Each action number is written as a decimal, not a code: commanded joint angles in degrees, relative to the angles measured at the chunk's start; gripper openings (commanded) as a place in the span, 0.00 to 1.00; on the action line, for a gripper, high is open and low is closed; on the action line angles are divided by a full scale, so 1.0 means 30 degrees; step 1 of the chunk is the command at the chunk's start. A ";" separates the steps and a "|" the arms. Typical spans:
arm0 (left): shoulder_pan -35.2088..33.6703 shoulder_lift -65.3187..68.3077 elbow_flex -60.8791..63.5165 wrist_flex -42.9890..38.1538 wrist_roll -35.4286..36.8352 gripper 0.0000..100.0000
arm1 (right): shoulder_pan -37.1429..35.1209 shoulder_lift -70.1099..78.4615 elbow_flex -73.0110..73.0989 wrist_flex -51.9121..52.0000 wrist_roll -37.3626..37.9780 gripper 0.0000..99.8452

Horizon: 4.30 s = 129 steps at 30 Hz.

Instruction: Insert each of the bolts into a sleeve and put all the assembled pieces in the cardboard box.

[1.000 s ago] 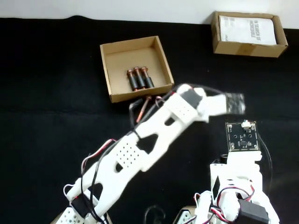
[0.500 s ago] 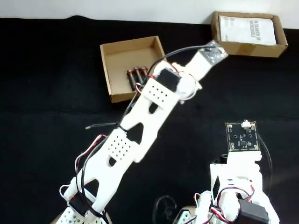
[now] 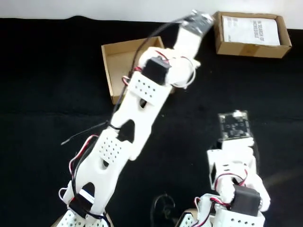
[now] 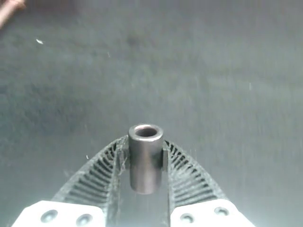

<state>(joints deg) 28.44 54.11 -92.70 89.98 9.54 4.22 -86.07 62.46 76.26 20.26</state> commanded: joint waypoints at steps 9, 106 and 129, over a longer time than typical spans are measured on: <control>-0.1070 -0.3033 -0.0864 -0.0410 0.8762 0.01 | -0.4234 -0.0044 0.2681 -0.3853 -0.1289 0.01; -0.3766 -1.8916 2.5304 -1.4828 1.0403 0.01 | -1.0037 0.0044 0.9392 -2.1934 -1.0930 0.01; 0.1538 -2.1612 2.6799 -1.2747 0.7355 0.01 | -0.9978 0.0073 0.9451 -2.1817 -1.0901 0.01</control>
<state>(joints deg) 32.40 -7.52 -12.00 49.89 30.29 -25.41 -85.89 91.03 11.74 -12.35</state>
